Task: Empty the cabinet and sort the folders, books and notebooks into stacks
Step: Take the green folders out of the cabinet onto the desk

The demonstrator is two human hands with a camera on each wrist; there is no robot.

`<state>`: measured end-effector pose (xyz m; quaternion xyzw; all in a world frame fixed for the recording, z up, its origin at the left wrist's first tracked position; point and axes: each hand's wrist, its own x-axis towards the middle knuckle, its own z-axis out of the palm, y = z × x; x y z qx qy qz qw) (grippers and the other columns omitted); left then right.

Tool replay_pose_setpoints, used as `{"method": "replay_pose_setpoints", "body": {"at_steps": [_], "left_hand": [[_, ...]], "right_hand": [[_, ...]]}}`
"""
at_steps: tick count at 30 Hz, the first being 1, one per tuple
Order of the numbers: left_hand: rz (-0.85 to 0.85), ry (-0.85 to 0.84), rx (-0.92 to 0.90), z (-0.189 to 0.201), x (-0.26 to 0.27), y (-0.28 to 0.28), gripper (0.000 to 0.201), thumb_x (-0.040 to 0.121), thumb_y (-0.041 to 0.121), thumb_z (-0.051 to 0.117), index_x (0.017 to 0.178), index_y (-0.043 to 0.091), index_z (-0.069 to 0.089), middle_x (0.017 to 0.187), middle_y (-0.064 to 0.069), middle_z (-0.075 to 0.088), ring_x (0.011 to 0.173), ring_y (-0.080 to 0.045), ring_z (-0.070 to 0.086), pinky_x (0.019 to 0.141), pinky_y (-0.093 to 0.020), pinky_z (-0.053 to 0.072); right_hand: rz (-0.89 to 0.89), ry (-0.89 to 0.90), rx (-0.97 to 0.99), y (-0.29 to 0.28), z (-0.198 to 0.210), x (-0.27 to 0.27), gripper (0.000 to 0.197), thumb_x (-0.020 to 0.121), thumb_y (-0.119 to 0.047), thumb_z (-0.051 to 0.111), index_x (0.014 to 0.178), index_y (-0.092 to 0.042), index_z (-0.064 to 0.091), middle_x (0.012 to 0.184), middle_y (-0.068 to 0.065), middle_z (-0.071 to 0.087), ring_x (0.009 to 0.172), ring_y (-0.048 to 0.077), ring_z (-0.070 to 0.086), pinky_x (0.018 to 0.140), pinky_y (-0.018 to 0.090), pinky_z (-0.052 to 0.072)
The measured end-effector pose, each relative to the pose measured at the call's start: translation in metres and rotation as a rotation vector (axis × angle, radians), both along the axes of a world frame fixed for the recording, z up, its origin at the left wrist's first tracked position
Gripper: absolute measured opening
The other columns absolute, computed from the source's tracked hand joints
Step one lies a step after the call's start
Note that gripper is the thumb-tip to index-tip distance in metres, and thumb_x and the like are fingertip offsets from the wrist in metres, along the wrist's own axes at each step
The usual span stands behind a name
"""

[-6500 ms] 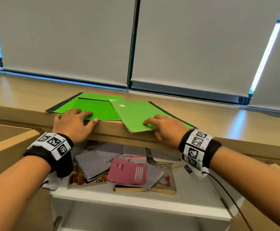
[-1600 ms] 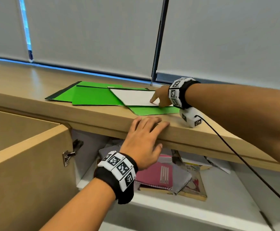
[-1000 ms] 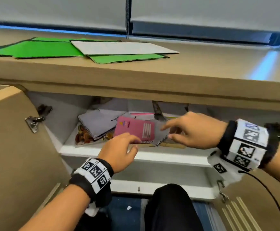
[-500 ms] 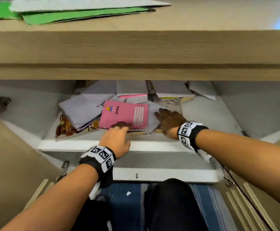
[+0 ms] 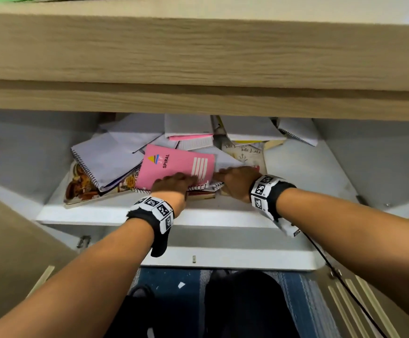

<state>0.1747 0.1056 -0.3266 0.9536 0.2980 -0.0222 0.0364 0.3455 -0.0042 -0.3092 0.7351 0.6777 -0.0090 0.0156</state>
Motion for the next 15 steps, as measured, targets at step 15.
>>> {"method": "replay_pose_setpoints", "body": {"at_steps": [15], "left_hand": [[-0.112, -0.01, -0.05, 0.147, -0.046, -0.054, 0.036, 0.091, 0.047, 0.041, 0.112, 0.027, 0.062, 0.103, -0.007, 0.069, 0.096, -0.032, 0.063, 0.079, -0.034, 0.051]], "right_hand": [[-0.002, -0.171, -0.075, -0.09, 0.154, -0.071, 0.022, 0.097, -0.027, 0.044, 0.113, -0.02, 0.058, 0.104, 0.01, 0.067, 0.095, 0.032, 0.062, 0.07, 0.032, 0.041]]}}
